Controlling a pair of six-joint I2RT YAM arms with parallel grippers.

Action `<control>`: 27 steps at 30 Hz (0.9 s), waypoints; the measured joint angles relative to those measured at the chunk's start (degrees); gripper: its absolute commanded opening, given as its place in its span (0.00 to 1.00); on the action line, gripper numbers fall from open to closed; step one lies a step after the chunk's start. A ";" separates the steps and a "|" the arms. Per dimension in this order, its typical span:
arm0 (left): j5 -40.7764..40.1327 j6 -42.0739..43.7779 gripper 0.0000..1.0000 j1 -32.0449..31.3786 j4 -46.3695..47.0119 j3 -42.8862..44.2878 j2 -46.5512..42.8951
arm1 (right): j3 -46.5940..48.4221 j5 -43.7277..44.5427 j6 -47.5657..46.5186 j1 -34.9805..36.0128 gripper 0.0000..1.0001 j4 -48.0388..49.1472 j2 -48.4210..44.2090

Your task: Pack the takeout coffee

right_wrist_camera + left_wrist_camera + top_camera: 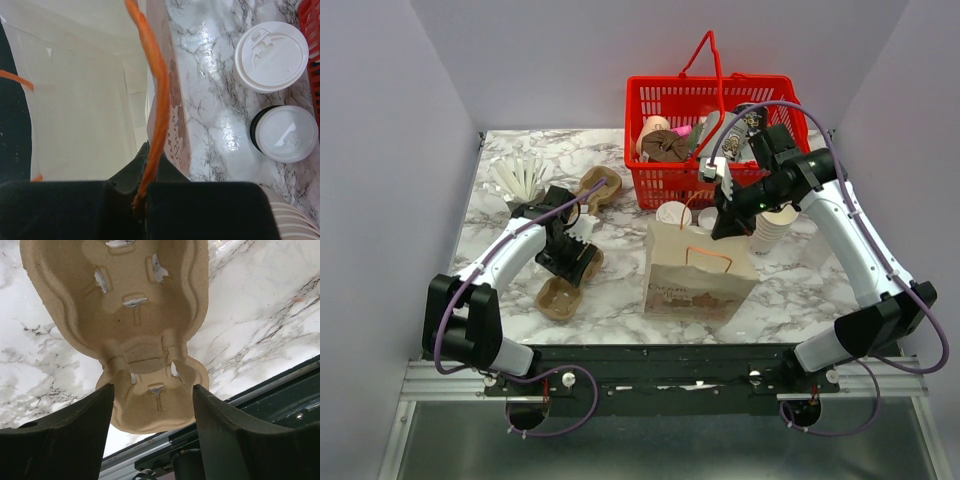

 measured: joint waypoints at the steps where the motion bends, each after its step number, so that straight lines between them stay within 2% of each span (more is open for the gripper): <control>1: 0.00 -0.24 0.72 0.00 0.00 0.02 0.11 | 0.02 0.00 0.15 0.00 0.07 0.02 0.20; 3: 0.00 -0.59 0.70 0.00 0.04 0.00 0.33 | 0.02 -0.02 0.24 0.00 0.00 0.07 0.52; 12: 0.04 -1.53 0.59 0.00 1.84 0.04 2.99 | 0.11 -0.09 0.31 0.00 0.01 0.11 0.63; 23: 0.48 -2.08 0.57 0.00 2.95 0.13 4.33 | 0.11 -0.07 0.42 0.00 0.01 0.09 0.63; 27: 0.48 -2.54 0.53 0.00 3.58 0.11 4.66 | 0.11 -0.07 0.42 0.00 0.01 0.09 0.63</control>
